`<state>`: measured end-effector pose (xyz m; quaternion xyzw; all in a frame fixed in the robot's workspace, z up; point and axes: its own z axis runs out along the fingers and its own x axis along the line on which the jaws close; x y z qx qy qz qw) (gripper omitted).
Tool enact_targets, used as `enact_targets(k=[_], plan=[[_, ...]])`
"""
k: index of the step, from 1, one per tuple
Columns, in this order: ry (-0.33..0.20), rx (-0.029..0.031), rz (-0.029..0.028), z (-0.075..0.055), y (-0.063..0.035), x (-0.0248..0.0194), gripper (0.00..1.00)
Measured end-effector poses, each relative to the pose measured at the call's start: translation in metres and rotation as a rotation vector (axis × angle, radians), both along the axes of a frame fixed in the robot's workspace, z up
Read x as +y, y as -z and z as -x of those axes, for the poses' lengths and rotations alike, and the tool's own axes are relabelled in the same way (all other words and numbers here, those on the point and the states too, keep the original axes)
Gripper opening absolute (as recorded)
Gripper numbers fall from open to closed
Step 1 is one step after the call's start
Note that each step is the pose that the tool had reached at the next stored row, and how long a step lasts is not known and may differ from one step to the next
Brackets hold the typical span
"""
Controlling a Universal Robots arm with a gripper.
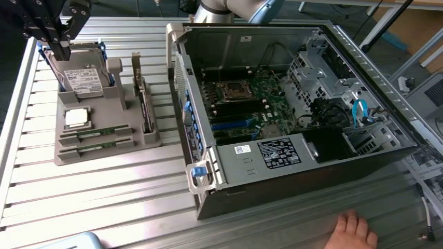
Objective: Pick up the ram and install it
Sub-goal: 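Pick up the ram and move it above insertion slot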
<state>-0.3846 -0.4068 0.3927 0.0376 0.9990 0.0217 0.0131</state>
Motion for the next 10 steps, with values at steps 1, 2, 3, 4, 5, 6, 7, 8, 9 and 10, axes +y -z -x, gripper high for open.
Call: enact_targets(k=[1,2,3,4,5,6,7,8,9,10], plan=[[-0.001,0.0,0.0,0.0,0.0,0.0,0.11],[-0.001,0.0,0.0,0.0,0.0,0.0,0.11],[-0.003,0.0,-0.0001,0.0,0.0,0.0,0.11],[-0.006,0.0,0.0,0.0,0.0,0.0,0.11],[-0.008,0.0,0.0,0.0,0.0,0.0,0.11],[-0.012,0.0,0.0,0.0,0.0,0.0,0.11],[-0.017,0.0,-0.0001,0.0,0.0,0.0,0.11],[-0.02,-0.0001,0.0,0.0,0.0,0.0,0.11],[-0.024,0.0,0.0,0.0,0.0,0.0,0.11],[-0.027,0.0,0.0,0.0,0.0,0.0,0.11]])
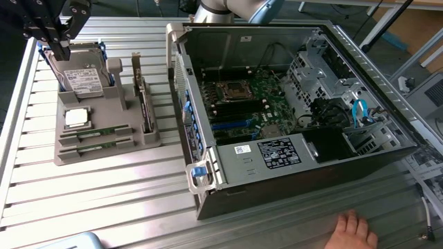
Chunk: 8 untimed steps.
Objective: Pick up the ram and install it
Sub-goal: 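Pick up the ram and move it above insertion slot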
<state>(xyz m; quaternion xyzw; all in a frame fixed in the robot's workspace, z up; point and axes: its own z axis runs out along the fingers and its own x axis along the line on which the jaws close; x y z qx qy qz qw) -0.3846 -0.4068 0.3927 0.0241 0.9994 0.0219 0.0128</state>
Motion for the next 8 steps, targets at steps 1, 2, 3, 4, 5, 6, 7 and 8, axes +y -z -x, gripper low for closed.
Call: enact_targets(k=[1,2,3,4,5,6,7,8], plan=[[-0.004,0.0,0.0,0.0,0.0,0.0,0.11],[-0.007,0.0,0.0,0.0,0.0,0.0,0.11],[-0.011,0.0,0.0,0.0,0.0,0.0,0.11],[-0.015,0.0,0.0,0.0,0.0,0.0,0.11],[-0.02,0.0,0.0,0.0,0.0,0.0,0.11],[-0.029,0.0,0.0,0.0,0.0,0.0,0.11],[-0.037,0.0,0.0,0.0,0.0,0.0,0.11],[-0.042,0.0,0.0,0.0,0.0,0.0,0.11]])
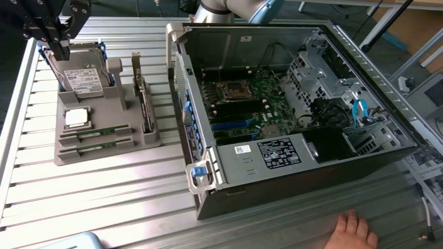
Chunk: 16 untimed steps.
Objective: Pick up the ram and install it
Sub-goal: 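Pick up the ram and move it above insertion slot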
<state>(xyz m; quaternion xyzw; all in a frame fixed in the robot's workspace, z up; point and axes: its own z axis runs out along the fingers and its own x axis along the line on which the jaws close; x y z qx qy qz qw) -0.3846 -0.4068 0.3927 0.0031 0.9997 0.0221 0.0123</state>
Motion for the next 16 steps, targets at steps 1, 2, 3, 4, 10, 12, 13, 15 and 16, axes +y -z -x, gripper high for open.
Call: enact_targets(k=[1,2,3,4,10,12,13,15,16], plan=[[-0.009,0.0,0.0,0.0,0.0,0.0,0.11],[-0.015,0.0,0.0,0.0,0.0,0.0,0.11],[-0.023,0.0,0.0,0.0,0.0,0.0,0.11],[-0.029,0.0,0.0,0.0,0.0,0.0,0.11],[-0.073,0.0,0.0,0.0,0.0,0.0,0.11],[-0.087,-0.0001,-0.0001,0.0,0.0,0.0,0.11],[-0.095,0.0,-0.0001,0.0,0.0,0.0,0.11],[-0.11,0.0,0.0,0.0,0.0,0.0,0.11],[-0.118,0.0,-0.0001,0.0,0.0,0.0,0.11]])
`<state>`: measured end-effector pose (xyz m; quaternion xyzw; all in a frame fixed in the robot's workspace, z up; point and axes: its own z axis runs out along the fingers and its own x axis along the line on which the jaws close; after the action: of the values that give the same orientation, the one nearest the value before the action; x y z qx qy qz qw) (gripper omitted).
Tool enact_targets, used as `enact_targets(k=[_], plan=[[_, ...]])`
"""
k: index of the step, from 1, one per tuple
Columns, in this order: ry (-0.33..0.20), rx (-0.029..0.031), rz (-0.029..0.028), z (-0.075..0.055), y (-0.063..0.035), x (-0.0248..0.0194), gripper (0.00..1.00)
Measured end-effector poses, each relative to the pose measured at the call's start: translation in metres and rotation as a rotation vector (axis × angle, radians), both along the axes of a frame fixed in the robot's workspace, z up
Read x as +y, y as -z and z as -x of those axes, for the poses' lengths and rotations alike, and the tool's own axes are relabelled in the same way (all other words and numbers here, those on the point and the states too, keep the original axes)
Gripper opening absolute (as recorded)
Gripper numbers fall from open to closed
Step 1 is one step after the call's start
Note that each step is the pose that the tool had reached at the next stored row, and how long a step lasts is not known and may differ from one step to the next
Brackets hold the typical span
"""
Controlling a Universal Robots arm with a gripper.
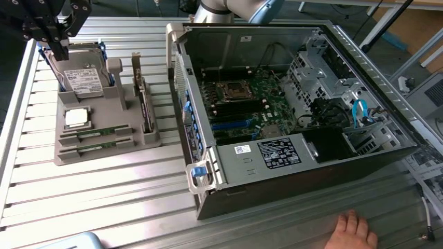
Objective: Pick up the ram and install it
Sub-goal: 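Pick up the ram and move it above insertion slot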
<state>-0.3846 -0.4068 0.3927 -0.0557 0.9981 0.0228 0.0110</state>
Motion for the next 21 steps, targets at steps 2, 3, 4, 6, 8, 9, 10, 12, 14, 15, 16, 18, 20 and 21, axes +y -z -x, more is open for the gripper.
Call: enact_targets(k=[2,3,4,6,8,9,10,12,14,15,16,18,20,21], plan=[[-0.015,0.0001,0.0,0.0,0.0,0.0,0.11],[-0.023,0.0,0.0,0.0,0.0,0.0,0.11],[-0.03,0.0,0.0,0.0,0.0,0.0,0.11],[-0.046,0.0,0.0,0.0,0.0,0.0,0.11],[-0.062,0.0001,0.0,0.0,0.0,0.0,0.11],[-0.07,0.0,0.0,0.0,0.0,0.0,0.11],[-0.078,0.0,0.0,0.0,0.0,0.0,0.11],[-0.101,0.0,0.0,0.0,0.0,0.0,0.11],[-0.117,0.0,0.0,0.0,0.0,0.0,0.11],[-0.123,0.0,0.0,0.0,0.0,0.0,0.11],[-0.131,0.0001,0.0001,0.0,0.0,0.0,0.11],[-0.145,0.0,0.0,0.0,0.0,0.0,0.11],[-0.163,0.0,0.0,0.0,0.0,0.0,0.11],[-0.17,0.0001,0.0001,0.0,0.0,0.0,0.11]])
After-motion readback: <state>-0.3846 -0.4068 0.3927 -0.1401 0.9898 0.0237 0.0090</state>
